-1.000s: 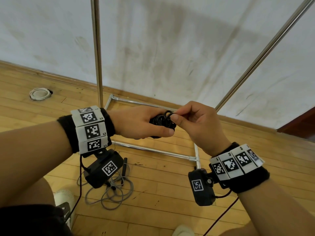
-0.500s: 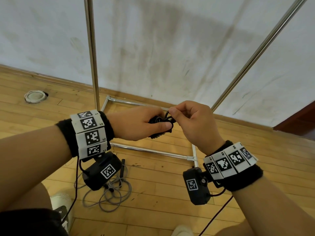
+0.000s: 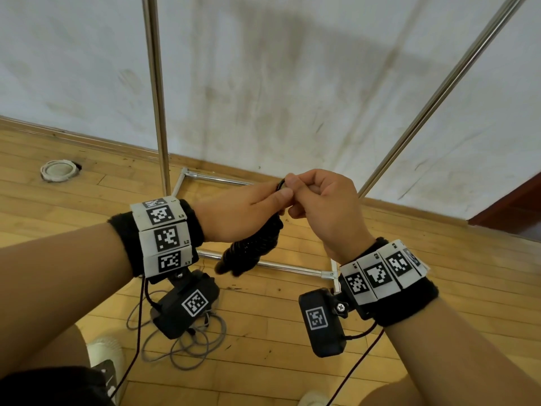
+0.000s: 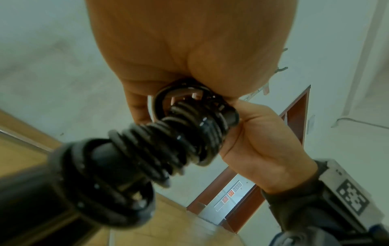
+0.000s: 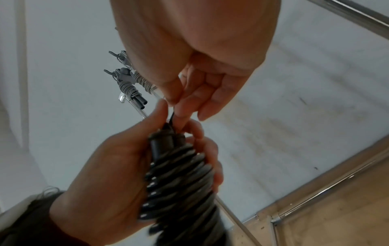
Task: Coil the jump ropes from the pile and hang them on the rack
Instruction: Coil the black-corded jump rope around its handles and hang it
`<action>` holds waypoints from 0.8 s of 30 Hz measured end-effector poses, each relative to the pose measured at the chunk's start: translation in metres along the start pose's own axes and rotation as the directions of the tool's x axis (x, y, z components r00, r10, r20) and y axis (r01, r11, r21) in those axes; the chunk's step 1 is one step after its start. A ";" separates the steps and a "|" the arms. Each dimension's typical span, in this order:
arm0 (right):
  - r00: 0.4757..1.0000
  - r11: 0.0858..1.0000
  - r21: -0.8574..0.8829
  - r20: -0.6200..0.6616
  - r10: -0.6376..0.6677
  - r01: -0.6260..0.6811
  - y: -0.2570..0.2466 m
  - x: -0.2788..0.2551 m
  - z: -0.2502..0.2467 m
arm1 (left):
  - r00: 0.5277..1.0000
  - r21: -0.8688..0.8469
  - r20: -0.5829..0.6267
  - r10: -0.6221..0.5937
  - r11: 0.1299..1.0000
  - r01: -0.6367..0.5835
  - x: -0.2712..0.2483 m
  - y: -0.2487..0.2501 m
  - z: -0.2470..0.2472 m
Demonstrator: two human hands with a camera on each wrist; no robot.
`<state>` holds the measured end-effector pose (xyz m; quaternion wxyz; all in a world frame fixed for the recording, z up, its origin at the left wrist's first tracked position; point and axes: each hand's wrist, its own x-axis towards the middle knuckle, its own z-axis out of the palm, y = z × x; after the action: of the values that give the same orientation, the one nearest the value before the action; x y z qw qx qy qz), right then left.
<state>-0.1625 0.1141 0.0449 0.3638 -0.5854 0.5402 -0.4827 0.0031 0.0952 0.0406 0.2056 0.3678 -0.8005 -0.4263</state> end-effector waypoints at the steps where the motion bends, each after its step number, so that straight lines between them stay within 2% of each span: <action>1: 1.000 1.000 -0.015 0.002 -0.007 0.007 0.000 0.001 0.000 | 1.000 0.021 -0.012 -0.007 1.000 0.007 0.001 -0.002 0.000; 8: 0.971 0.944 -0.256 -0.058 -0.232 0.210 -0.003 0.007 -0.016 | 0.995 0.114 -0.007 -0.095 0.989 0.095 0.004 -0.021 -0.010; 14: 0.951 0.903 -0.359 -0.107 -0.290 0.235 -0.006 0.009 -0.030 | 0.997 0.132 -0.020 -0.081 0.988 0.083 0.011 -0.028 -0.015; 19: 0.926 0.867 -0.418 -0.131 -0.354 0.272 -0.009 0.008 -0.037 | 0.994 0.258 -0.034 -0.102 0.960 0.107 0.013 -0.032 -0.011; 24: 0.927 0.869 -0.423 -0.147 -0.344 0.256 -0.010 0.006 -0.034 | 0.993 0.354 -0.012 -0.120 0.928 0.117 0.015 -0.031 -0.006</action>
<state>-0.1924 0.1125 0.0644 0.0966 -0.6675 0.5650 -0.4753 0.0098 0.0696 0.0185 0.1061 0.4444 -0.8413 -0.2889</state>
